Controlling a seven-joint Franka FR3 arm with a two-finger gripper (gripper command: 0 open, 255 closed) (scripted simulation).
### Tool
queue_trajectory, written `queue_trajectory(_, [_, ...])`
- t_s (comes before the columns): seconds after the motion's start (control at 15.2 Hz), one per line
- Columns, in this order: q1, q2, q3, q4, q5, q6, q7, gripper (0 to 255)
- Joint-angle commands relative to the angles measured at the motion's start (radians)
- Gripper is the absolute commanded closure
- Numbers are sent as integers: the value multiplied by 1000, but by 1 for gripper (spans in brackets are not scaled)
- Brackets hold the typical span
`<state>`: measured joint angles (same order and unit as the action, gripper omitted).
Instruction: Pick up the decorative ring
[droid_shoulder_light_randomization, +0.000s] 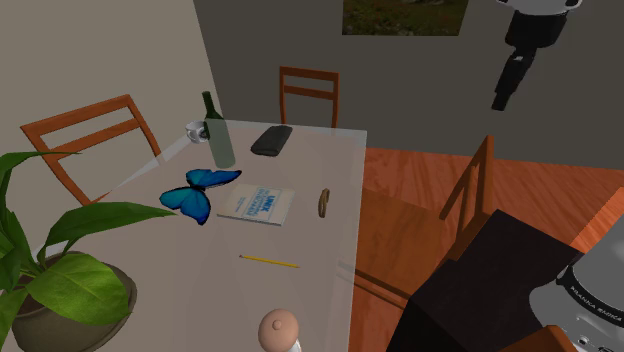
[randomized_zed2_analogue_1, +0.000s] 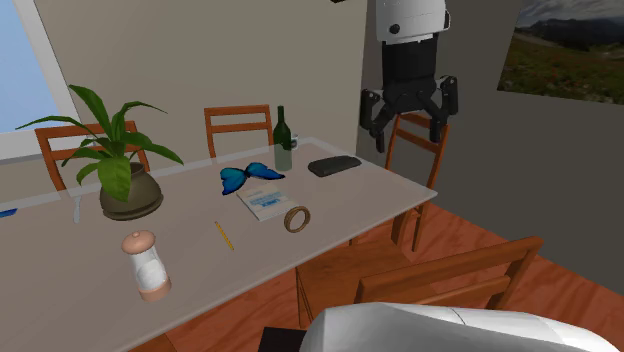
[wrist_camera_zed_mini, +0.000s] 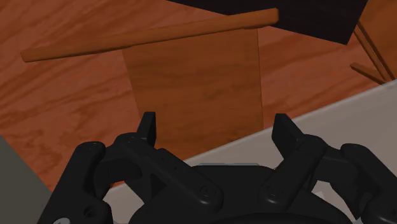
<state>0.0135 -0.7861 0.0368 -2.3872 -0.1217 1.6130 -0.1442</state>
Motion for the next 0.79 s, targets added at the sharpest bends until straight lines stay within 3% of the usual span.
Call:
queue_trajectory(0.0, [0, 0, 0, 0, 0, 0, 0, 0])
queue_trajectory(0.73, [-15, 271, 161, -33, 154, 249, 387, 0])
